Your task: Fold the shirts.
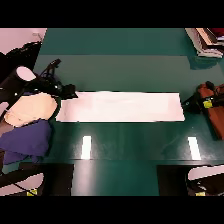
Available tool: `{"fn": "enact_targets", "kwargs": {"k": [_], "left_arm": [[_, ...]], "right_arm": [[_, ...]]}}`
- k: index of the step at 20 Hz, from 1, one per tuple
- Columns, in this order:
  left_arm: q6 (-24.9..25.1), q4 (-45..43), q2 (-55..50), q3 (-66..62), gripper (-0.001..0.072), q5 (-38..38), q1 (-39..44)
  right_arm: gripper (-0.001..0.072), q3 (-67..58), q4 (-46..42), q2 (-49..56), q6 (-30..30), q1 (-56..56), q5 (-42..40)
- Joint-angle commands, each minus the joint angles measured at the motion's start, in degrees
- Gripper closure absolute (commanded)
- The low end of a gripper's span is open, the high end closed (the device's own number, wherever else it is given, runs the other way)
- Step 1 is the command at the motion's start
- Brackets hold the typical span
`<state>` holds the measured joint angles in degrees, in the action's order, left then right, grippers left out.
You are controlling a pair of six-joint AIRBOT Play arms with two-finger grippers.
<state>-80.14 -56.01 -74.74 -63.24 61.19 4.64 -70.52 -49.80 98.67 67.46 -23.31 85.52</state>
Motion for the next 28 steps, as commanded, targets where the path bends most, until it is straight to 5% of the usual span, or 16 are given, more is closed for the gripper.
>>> {"fn": "enact_targets", "kwargs": {"k": [1, 5, 7, 18, 28], "left_arm": [[-3.0, 0.4, -0.1, -0.1, 0.0679, -5.1, 5.9], [-5.6, 1.5, -1.7, -0.2, 0.0679, -9.9, 11.9], [-5.5, 4.9, -3.9, -0.8, 0.0679, -12.2, 14.3], [-7.1, 8.0, -31.6, -29.9, 0.0679, -10.0, 28.0], [-7.9, 6.3, -34.4, -31.2, 0.0679, -6.9, 30.0]], "right_arm": [[0.0255, 1.0, 2.2, 3.0, -2.6, 2.3, -0.4], [0.0606, 0.0, 2.3, 3.1, -5.0, 5.8, 0.2], [0.0696, -1.7, 2.8, 1.4, -5.1, 5.8, 2.1], [0.0698, -22.6, 8.8, -15.7, 6.3, 18.2, 9.1], [0.0697, -36.3, 9.3, -15.8, 9.5, 34.2, 3.6]]}}
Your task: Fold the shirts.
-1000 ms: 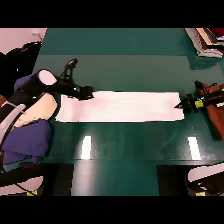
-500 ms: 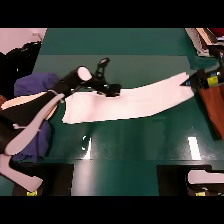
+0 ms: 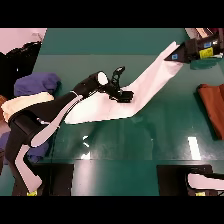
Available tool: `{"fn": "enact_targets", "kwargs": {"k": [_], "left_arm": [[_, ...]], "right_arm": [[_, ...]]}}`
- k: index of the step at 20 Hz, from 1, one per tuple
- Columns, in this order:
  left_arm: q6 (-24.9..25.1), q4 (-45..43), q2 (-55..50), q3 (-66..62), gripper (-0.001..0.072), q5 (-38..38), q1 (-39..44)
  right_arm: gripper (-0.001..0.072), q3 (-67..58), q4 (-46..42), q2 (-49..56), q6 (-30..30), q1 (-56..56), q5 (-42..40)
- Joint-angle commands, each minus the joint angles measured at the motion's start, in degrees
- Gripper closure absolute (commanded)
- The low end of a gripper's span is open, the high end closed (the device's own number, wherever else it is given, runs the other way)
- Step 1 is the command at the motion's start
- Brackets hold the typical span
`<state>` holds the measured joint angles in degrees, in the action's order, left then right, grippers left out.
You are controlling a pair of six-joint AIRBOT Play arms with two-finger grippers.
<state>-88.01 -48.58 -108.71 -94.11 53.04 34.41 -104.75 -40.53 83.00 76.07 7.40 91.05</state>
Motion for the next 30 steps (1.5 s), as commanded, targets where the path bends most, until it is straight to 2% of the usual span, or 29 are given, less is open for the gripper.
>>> {"fn": "enact_targets", "kwargs": {"k": [1, 7, 13, 17, 18, 20, 21, 22, 24, 26, 28, 30], "left_arm": [[0.0, -1.7, -0.4, -0.4, 0.0679, 1.6, 0.1], [0.0, -6.3, 2.0, -3.0, 0.0680, 12.7, -6.1], [1.5, -17.0, 16.9, -3.0, 0.0679, 17.4, -20.3], [3.0, -21.7, 27.7, -3.0, 0.0679, 19.0, -30.4], [2.9, -21.7, 29.9, -3.0, 0.0679, 19.3, -32.4], [3.0, -21.7, 33.8, -3.0, 0.0679, 19.9, -35.3], [3.0, -21.7, 35.1, -3.0, 0.0679, 20.0, -36.2], [3.0, -21.8, 36.3, -3.0, 0.0679, 20.0, -36.8], [3.0, -21.8, 37.7, -3.0, 0.0679, 20.1, -37.0], [3.0, -21.4, 37.7, -3.0, 0.0679, 20.7, -37.0], [3.0, -21.4, 37.5, -3.0, 0.0679, 21.4, -37.0], [3.0, -21.4, 37.5, -3.0, 0.0679, 21.6, -37.0]], "right_arm": [[0.0697, -2.0, 0.0, 0.0, 0.9, 4.3, -2.2], [0.0697, -2.0, 0.0, 0.1, 0.8, 9.0, -4.7], [0.0697, -2.0, 0.2, 3.9, -0.9, 21.1, -11.1], [0.0696, -2.1, 5.3, 13.6, -10.2, 35.7, -24.8], [0.0672, -2.1, 5.5, 16.0, -11.8, 38.8, -30.3], [0.0356, -2.2, 5.6, 20.3, -13.4, 43.3, -40.9], [0.0243, -3.3, 4.8, 22.0, -13.7, 44.3, -41.9], [0.0224, -5.0, 3.9, 23.3, -13.7, 44.3, -39.6], [0.0236, -7.7, 0.1, 23.4, -12.9, 42.3, -31.3], [0.0302, -8.2, -7.2, 21.7, -8.0, 38.2, -22.5], [0.0302, -8.2, -15.8, 20.3, -2.7, 33.0, -14.0], [0.0302, -7.8, -20.9, 20.1, 1.7, 26.9, -7.6]]}}
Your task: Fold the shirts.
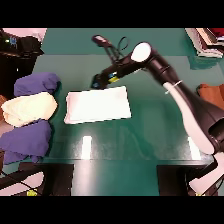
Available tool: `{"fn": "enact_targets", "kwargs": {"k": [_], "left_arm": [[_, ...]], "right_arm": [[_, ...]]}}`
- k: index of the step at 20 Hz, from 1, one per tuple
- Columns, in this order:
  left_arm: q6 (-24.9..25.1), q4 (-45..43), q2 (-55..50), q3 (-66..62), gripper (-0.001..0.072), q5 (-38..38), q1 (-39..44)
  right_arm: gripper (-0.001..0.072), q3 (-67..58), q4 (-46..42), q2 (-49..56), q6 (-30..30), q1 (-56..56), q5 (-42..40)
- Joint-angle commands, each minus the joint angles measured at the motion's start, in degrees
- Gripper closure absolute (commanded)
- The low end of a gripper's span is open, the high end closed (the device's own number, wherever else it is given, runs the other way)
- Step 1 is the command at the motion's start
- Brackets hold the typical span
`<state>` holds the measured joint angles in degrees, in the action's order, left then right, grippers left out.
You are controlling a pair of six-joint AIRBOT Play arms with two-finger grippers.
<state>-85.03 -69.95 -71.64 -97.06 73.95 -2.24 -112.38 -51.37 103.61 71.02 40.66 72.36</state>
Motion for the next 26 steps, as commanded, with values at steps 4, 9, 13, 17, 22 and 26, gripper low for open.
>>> {"fn": "enact_targets", "kwargs": {"k": [4, 9, 13, 17, 22, 26], "left_arm": [[0.0, 0.0, 0.5, 0.0, 0.0679, 0.6, -0.3], [1.5, 0.0, 0.5, 0.0, 0.0679, 0.5, -0.3], [1.5, 0.1, 0.5, 0.0, 0.0679, -0.2, -0.3], [1.5, 0.1, 0.5, 0.0, 0.0679, -0.9, -0.3], [1.5, 0.1, 0.5, 0.0, 0.0679, -0.5, -0.3], [1.5, 0.9, 0.5, 0.0, 0.0679, -0.3, -0.3]], "right_arm": [[0.0301, 8.6, -9.6, -0.5, 12.1, -17.7, 15.1], [0.0164, 25.2, 7.3, -0.5, 9.9, -24.3, 8.3], [0.0110, 33.8, 16.3, -0.5, 5.7, -22.4, -0.3], [0.0110, 35.7, 17.3, 0.1, 4.3, -16.1, -9.2], [0.0156, 30.6, 17.4, 4.5, 4.3, -10.5, -9.9], [0.0675, 28.1, 17.2, 4.9, 4.3, -8.9, -13.2]]}}
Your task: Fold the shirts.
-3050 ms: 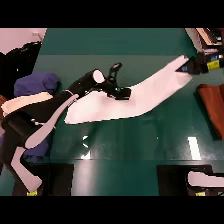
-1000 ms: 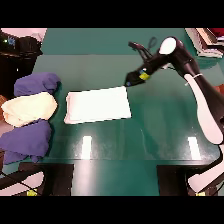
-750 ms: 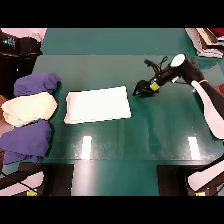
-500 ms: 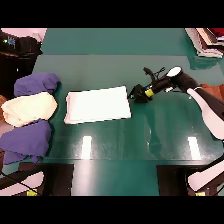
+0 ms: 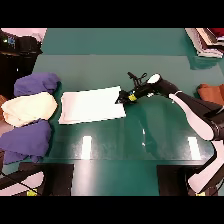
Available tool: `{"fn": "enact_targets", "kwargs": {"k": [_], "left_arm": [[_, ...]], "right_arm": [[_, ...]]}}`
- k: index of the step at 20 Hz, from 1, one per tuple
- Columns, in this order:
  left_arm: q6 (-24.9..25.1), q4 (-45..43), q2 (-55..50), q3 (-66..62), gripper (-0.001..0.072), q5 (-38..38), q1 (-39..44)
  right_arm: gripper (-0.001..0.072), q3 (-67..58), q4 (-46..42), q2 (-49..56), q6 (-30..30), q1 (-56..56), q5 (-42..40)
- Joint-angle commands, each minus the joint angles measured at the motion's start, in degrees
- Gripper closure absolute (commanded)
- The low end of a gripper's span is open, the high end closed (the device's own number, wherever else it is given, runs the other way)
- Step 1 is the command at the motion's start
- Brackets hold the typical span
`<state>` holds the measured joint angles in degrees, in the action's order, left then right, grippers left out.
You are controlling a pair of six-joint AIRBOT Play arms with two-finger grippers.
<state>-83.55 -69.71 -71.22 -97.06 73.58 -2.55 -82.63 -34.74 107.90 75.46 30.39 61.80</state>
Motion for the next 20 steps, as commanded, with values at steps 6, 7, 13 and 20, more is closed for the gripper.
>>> {"fn": "enact_targets", "kwargs": {"k": [6, 7, 13, 20], "left_arm": [[0.0, 2.0, 0.0, 0.0, 0.0679, -0.3, 5.4], [0.0, 2.0, 0.0, 0.0, 0.0679, -0.7, 7.2], [-2.0, 2.0, 0.0, 0.0, 0.0679, -2.3, 15.4], [-2.0, 2.0, 0.0, 0.0, 0.0679, -10.1, 22.3]], "right_arm": [[0.0697, -5.6, -2.7, -3.9, -0.1, -5.7, -2.2], [0.0697, -5.6, -4.5, -6.3, 0.0, -8.8, -2.1], [0.0697, -5.5, -13.6, -19.5, 0.1, -35.6, 1.3], [0.0697, -5.5, -12.5, -21.4, -2.7, -63.0, 1.4]]}}
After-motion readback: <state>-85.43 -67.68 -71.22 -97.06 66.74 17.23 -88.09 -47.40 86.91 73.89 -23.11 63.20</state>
